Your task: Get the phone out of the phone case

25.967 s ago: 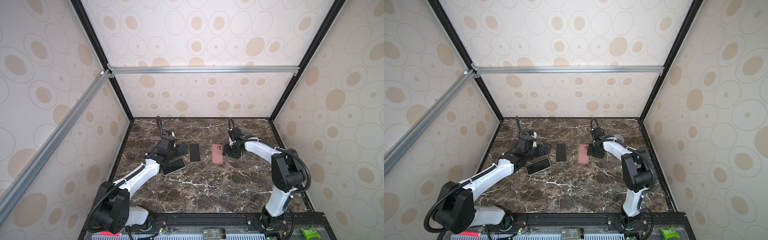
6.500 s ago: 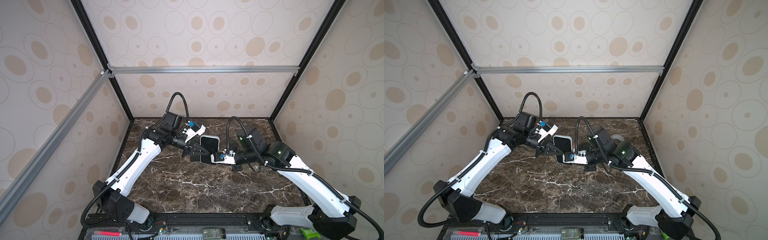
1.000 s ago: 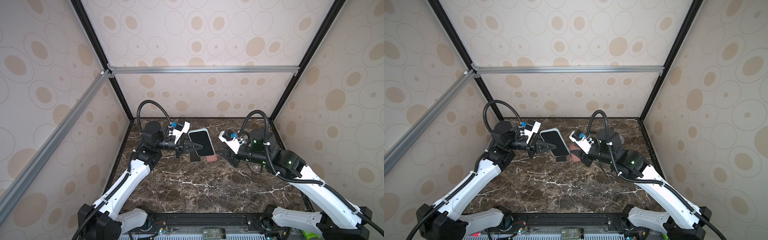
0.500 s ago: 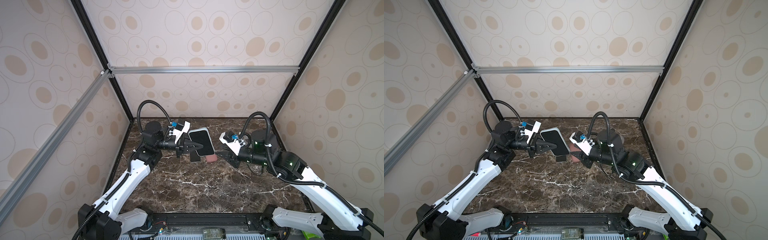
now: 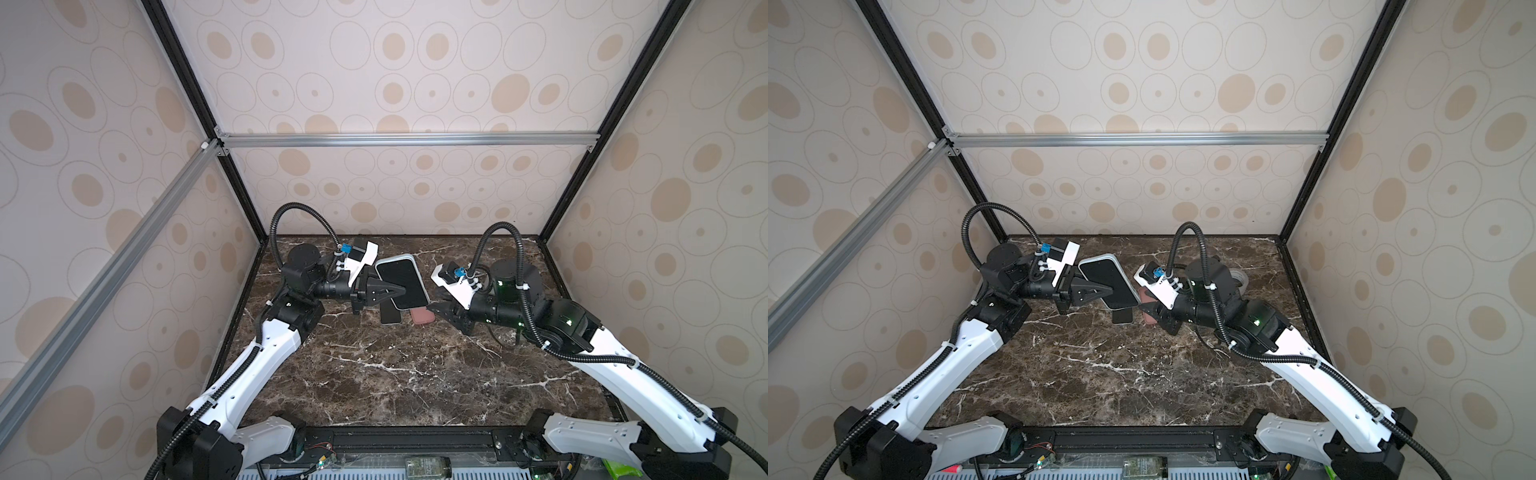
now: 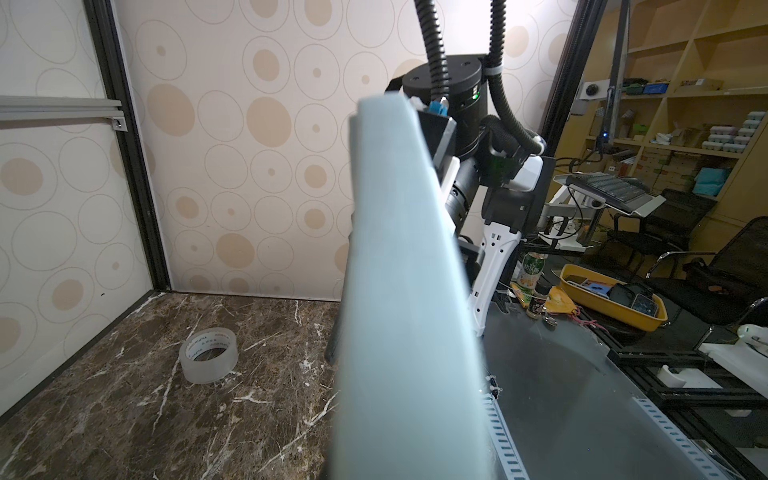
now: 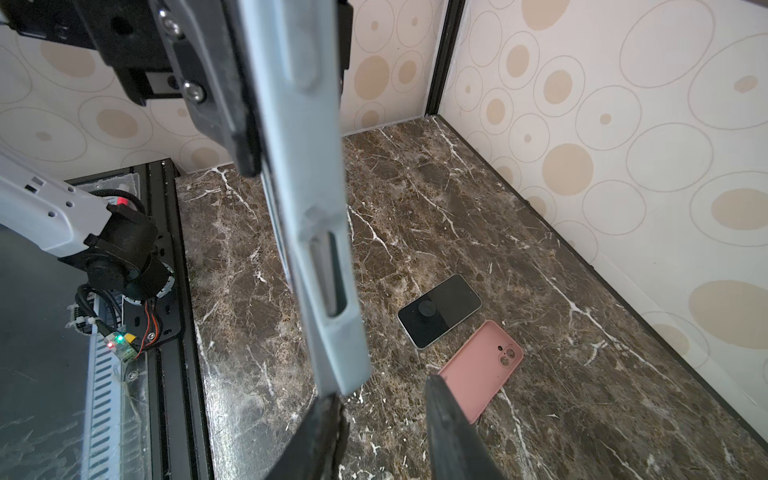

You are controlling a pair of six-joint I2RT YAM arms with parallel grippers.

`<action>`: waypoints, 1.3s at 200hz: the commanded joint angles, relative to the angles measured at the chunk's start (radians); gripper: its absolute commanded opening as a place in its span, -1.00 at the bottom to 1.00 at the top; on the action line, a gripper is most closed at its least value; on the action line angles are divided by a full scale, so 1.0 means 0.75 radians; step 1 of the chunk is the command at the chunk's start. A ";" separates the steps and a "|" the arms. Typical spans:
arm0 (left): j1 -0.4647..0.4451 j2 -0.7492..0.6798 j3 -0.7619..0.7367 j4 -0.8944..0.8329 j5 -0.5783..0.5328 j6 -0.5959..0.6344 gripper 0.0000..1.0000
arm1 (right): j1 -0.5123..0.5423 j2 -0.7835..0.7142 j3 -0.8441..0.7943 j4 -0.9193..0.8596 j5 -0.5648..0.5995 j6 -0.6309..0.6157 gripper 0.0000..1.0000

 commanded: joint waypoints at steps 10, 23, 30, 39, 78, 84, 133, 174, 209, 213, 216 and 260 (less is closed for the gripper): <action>-0.020 -0.027 0.045 -0.063 0.052 0.062 -1.00 | 0.006 -0.009 0.029 0.114 -0.016 0.026 -0.29; -0.021 -0.021 0.071 -0.173 0.044 0.129 -1.00 | 0.006 -0.024 0.018 0.128 -0.004 0.029 -0.28; -0.021 -0.016 0.078 -0.206 0.043 0.152 -1.00 | 0.006 -0.031 0.013 0.134 0.005 0.031 -0.28; -0.023 -0.014 0.085 -0.227 0.042 0.168 -1.00 | 0.006 -0.039 0.008 0.143 0.016 0.033 -0.28; -0.029 -0.009 0.087 -0.244 0.045 0.180 -1.00 | 0.005 -0.054 -0.004 0.161 0.031 0.038 -0.29; -0.029 -0.007 0.087 -0.244 0.044 0.179 -1.00 | 0.006 -0.053 -0.004 0.164 0.030 0.042 -0.29; -0.044 -0.003 0.088 -0.243 0.031 0.181 -1.00 | 0.006 -0.027 -0.004 0.170 -0.042 0.059 -0.28; -0.051 0.002 0.096 -0.242 0.034 0.181 -1.00 | 0.006 -0.003 -0.004 0.161 -0.038 0.067 -0.28; -0.070 0.015 0.097 -0.234 0.053 0.181 -1.00 | 0.006 0.018 -0.003 0.178 0.033 0.105 -0.30; -0.072 0.017 0.097 -0.234 0.056 0.181 -1.00 | 0.006 0.022 -0.003 0.184 0.038 0.114 -0.30; -0.075 0.017 0.097 -0.233 0.057 0.180 -1.00 | 0.006 0.026 -0.004 0.187 0.041 0.121 -0.30; -0.097 0.021 0.095 -0.224 0.069 0.179 -1.00 | 0.005 0.075 -0.011 0.259 0.038 0.213 -0.33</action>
